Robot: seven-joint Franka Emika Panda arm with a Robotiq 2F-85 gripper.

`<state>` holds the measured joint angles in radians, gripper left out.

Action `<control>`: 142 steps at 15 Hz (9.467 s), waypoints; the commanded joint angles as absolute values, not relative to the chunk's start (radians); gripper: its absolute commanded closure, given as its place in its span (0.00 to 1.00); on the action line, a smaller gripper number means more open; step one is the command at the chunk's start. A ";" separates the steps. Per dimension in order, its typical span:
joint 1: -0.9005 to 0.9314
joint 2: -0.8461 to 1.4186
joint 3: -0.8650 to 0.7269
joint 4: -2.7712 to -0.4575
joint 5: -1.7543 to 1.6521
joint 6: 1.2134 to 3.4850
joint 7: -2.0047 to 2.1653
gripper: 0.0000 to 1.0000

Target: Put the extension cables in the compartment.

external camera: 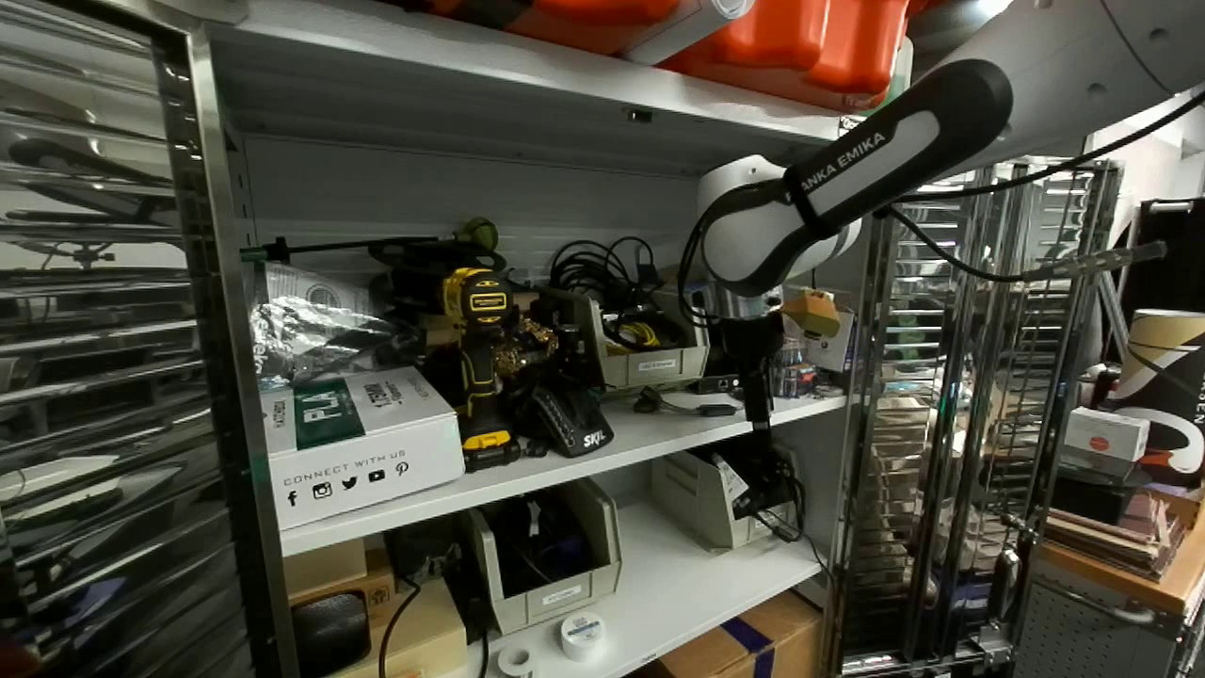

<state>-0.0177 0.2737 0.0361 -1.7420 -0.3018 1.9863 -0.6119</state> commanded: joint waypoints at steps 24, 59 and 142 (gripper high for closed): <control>-0.022 0.717 0.043 -1.007 -0.247 1.673 -1.045 0.00; 0.000 0.412 0.061 -1.497 -0.342 1.767 -1.064 0.85; 0.467 0.394 -0.473 -1.598 0.869 3.026 0.765 0.00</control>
<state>0.4522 0.5616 -0.4798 -1.4427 0.8919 3.1449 0.8376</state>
